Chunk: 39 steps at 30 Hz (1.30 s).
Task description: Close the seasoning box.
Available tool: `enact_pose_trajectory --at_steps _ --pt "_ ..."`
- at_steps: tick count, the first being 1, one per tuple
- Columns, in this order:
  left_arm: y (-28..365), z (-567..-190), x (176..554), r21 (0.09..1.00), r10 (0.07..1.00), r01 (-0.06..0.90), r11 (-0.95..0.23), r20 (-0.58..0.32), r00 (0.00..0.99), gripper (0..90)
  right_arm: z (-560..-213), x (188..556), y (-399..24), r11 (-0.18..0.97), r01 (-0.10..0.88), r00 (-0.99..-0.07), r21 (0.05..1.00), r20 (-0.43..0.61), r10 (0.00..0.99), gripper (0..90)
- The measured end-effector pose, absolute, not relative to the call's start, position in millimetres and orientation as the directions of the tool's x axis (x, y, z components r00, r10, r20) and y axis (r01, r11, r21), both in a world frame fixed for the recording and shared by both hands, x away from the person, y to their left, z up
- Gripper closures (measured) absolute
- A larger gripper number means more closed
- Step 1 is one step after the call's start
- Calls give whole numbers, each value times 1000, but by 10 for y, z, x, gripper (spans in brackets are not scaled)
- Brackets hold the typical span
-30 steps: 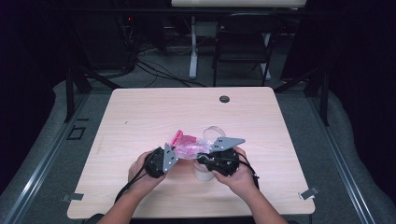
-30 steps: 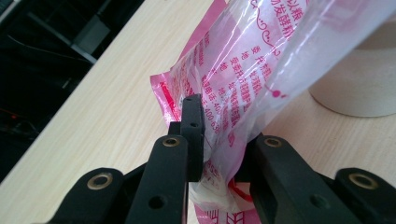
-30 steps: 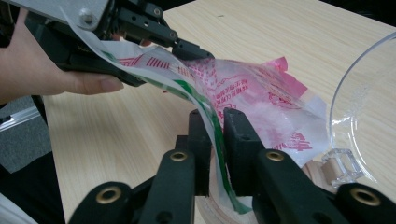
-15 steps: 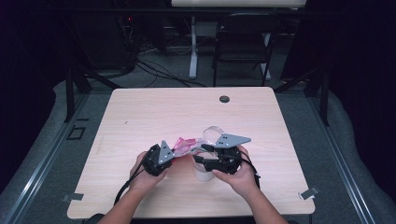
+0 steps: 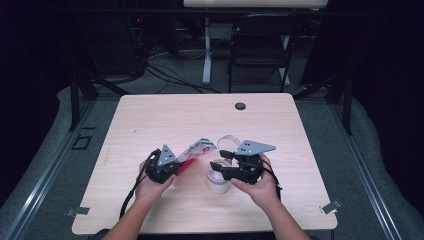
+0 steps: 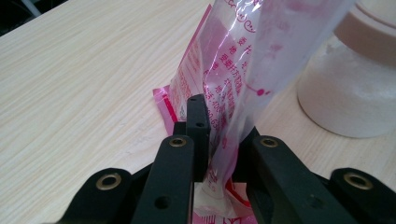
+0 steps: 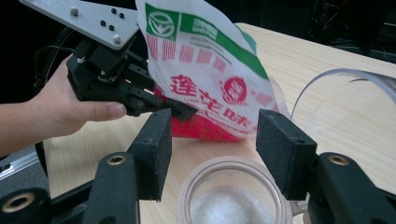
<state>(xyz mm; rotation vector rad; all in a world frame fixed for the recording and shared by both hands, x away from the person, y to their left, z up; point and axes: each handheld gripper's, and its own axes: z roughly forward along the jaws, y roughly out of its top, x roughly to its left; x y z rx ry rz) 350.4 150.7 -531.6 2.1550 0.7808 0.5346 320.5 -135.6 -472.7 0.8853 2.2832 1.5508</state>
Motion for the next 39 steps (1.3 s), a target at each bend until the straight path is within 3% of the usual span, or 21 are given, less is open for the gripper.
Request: enact_pose_trajectory --at_steps 39 --pt "2226 -5272 3668 817 844 458 -349 62 533 837 -4750 3267 -1354 266 355 -777 896 125 617 463"
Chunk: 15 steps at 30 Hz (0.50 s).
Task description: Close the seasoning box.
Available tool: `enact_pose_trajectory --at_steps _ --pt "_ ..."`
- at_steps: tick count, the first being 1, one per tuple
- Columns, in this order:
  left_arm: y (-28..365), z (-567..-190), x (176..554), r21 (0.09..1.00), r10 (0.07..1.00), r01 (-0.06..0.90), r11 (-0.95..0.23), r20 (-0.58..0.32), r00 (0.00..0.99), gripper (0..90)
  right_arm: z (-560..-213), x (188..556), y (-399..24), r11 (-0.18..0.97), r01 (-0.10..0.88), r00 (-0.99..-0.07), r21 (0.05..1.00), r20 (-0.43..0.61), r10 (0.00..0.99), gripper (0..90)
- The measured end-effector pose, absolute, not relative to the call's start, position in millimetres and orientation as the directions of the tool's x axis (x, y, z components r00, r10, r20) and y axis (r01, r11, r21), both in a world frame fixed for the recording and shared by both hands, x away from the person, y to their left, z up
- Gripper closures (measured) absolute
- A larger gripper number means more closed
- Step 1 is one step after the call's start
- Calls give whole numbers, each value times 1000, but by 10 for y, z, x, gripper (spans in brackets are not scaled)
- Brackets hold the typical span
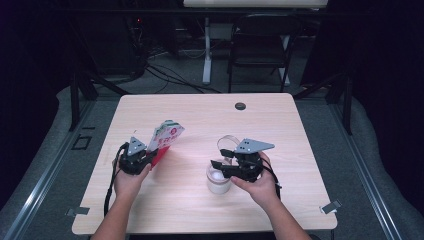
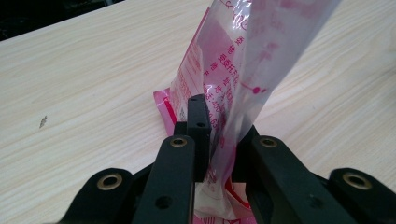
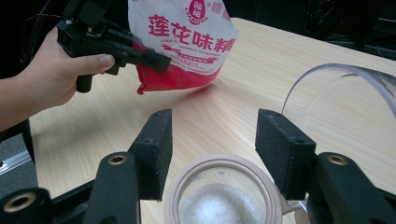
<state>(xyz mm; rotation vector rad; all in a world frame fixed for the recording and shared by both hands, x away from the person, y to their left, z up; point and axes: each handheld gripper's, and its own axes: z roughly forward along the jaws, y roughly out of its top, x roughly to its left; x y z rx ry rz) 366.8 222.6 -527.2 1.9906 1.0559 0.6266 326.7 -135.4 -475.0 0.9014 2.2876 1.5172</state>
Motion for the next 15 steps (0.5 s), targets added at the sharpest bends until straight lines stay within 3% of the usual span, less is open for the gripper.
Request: enact_pose_trajectory --at_steps 15 --pt "2415 -5393 3755 811 889 522 -265 -4 458 837 -4759 3280 -1344 272 359 -775 893 122 620 466"
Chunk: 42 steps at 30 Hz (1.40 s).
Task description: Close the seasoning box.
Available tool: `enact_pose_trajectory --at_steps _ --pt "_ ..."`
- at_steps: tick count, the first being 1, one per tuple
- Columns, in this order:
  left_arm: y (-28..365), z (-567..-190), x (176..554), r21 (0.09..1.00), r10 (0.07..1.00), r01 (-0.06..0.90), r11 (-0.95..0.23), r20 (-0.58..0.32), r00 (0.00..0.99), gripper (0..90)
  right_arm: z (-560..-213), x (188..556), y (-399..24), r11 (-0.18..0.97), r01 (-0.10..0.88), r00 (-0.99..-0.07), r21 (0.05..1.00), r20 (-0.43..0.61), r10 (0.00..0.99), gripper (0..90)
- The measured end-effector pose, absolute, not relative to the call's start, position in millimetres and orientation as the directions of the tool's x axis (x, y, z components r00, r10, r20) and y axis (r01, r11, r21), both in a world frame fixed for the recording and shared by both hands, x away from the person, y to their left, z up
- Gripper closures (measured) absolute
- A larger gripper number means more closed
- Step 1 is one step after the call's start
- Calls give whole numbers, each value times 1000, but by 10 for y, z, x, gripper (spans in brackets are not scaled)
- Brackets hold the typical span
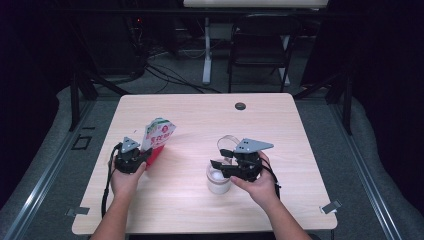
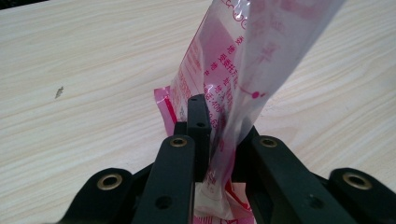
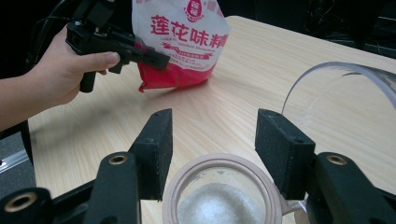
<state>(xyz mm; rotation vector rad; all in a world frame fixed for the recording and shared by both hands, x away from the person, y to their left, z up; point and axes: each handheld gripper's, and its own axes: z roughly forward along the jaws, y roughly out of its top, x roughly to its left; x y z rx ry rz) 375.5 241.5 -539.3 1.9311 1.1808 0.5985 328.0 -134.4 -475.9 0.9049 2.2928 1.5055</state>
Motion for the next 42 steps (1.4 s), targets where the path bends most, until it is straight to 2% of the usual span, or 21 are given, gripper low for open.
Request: enact_pose_trajectory --at_steps 8,19,23,26,27,30,42 --pt "2495 -5411 3766 805 912 556 -208 -47 408 827 -4768 3285 -1343 282 370 -772 885 124 624 483" --pt "2525 -5434 3776 790 923 587 -175 -76 378 770 -4777 3288 -1339 276 371 -773 886 130 620 486" --pt "2549 -5436 3769 794 935 589 -154 -75 345 682 -4778 3289 -1337 277 372 -775 886 132 618 488" --pt "2593 -5442 3763 806 937 583 -103 -118 329 620 -4779 3290 -1338 276 371 -776 887 133 617 488" --pt "2601 -5450 3764 808 938 582 -93 -125 323 571 -4778 3290 -1339 274 371 -775 887 134 617 488" --pt "2616 -5459 3768 806 941 586 -78 -135 309 499 -4780 3293 -1340 272 372 -774 887 135 619 488" --pt "2595 -5416 3729 826 945 557 -85 -111 309 465 -4779 3292 -1341 273 368 -774 889 130 620 483"
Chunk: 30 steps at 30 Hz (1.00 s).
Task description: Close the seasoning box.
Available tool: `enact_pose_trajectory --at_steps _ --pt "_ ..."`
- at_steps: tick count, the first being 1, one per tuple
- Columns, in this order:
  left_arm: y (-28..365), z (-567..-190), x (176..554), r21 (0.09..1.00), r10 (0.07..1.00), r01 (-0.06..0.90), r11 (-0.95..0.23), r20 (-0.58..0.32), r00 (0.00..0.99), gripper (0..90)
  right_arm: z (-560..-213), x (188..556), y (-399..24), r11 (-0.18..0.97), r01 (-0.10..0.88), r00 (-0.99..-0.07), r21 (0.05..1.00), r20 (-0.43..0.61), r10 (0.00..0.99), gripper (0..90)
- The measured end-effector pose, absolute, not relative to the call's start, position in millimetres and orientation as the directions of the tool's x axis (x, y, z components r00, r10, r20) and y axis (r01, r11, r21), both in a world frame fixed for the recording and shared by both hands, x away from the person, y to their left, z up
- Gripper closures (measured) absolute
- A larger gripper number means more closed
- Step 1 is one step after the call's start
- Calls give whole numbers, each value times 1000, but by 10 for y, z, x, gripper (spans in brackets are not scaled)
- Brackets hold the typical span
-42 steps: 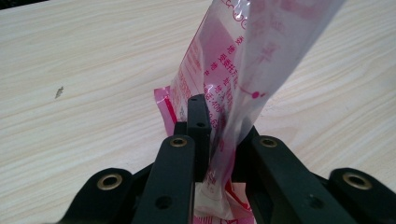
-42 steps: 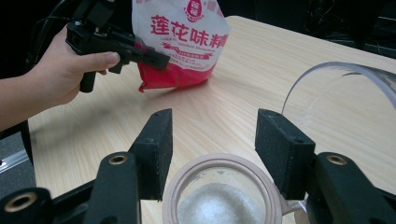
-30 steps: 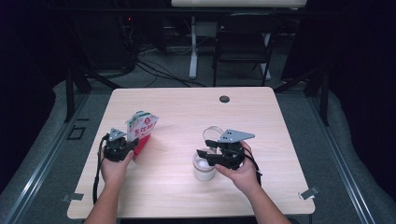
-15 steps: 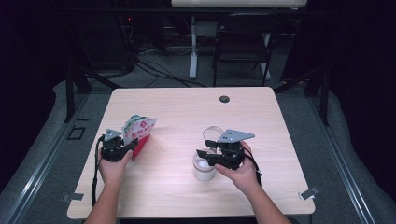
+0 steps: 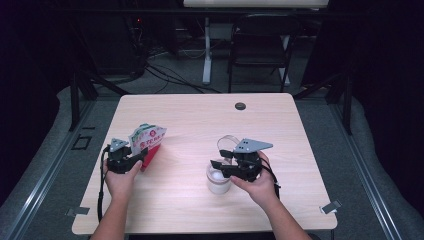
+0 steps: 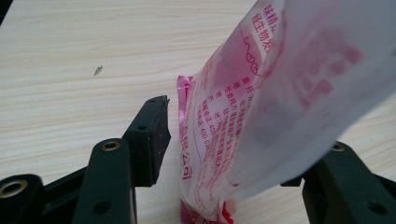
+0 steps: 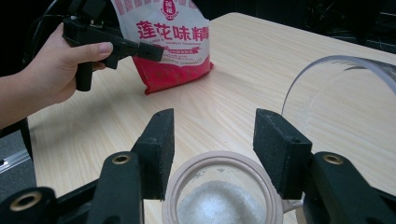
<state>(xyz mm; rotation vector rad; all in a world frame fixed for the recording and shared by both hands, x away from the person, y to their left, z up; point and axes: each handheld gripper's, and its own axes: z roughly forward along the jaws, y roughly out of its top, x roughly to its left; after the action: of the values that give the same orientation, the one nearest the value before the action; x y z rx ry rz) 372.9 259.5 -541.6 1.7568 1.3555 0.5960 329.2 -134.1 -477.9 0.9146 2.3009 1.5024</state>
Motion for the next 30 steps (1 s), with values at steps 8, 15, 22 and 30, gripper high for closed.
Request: enact_pose_trajectory --at_steps 8,15,22,30 --pt "2557 -5343 3669 851 935 518 -86 -110 336 461 -4778 3291 -1340 277 364 -774 889 124 621 481" --pt "2485 -5256 3593 869 926 484 -107 -89 366 446 -4778 3291 -1341 278 364 -773 889 122 622 480" --pt "2387 -5197 3534 875 914 461 -145 -60 401 445 -4763 3283 -1345 282 350 -770 893 103 629 483" --pt "2212 -5159 3477 877 886 442 -190 -40 462 447 -4738 3271 -1344 283 349 -772 893 103 627 486"
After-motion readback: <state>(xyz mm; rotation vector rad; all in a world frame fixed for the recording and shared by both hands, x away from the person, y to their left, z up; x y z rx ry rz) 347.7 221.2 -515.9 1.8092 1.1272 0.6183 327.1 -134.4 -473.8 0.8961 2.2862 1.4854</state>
